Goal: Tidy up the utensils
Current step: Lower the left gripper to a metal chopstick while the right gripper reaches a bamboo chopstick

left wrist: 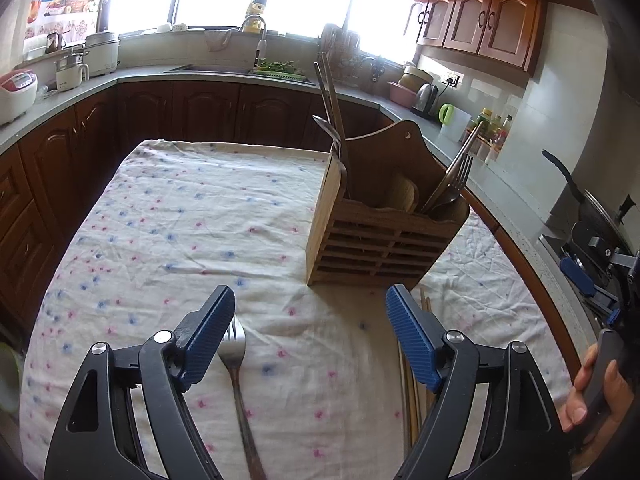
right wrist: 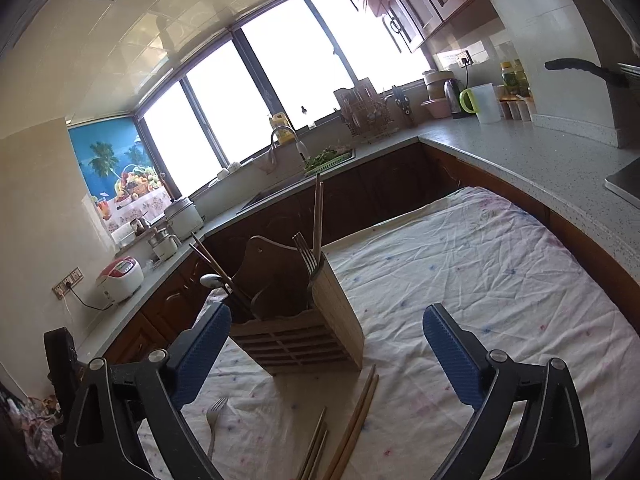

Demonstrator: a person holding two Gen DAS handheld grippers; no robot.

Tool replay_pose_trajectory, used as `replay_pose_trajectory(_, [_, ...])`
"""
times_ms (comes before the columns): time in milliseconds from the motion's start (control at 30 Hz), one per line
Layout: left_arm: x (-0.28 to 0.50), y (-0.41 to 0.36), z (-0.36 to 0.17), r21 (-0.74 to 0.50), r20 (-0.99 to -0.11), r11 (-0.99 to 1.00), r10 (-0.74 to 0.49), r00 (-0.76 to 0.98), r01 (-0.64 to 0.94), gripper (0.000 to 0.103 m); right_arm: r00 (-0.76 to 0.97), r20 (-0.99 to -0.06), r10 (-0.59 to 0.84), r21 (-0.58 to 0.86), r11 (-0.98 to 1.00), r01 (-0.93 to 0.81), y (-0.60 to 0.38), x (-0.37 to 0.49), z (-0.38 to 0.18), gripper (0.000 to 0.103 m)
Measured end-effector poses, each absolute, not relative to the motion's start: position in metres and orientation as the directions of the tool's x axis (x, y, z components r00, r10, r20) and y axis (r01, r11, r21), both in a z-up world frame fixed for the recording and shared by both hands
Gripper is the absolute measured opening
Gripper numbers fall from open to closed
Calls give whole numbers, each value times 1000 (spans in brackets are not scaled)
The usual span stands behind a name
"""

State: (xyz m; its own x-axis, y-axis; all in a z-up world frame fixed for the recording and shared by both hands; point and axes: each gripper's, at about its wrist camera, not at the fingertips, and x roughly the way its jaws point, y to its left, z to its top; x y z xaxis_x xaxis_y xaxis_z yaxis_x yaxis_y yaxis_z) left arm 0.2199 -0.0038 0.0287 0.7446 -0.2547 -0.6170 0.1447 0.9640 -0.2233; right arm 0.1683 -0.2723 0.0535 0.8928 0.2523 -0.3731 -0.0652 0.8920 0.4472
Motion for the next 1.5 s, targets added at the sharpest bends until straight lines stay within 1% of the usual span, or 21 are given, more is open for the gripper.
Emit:
replay_pose_trajectory(133, [204,-6,20,-211,-632,966,-250,734,148,84,880,-399,260,463,885,-51,-276,150,41,100])
replay_pose_trajectory(433, [177,-13,-5,-207,-670,965,-261,695,163,84,865,-430,259,491,871,-17,-278,113,15,100])
replay_pose_trajectory(633, [167,-18,-16,-207,-689,965,-262,676,163,84,844,-469,259,493,870,7,-281,101,0,100])
replay_pose_trajectory(833, [163,-32,-23,-180,-706,966,-260,659,188,84,824,-513,241,478,877,41,-282,96,-12,100])
replay_pose_trajectory(1000, [168,-49,-27,-158,-725,962,-265,635,220,84,820,-515,250,491,870,43,-286,95,-15,100])
replay_pose_trajectory(1200, [182,-84,-37,-100,-761,955,-254,597,279,84,826,-511,239,498,865,58,-292,95,-14,100])
replay_pose_trajectory(1400, [203,-115,-49,-45,-786,947,-230,573,318,84,821,-527,220,500,861,90,-300,99,-16,100])
replay_pose_trajectory(1500, [214,-126,-63,6,-807,947,-186,560,322,83,820,-530,218,503,859,97,-300,103,-16,100])
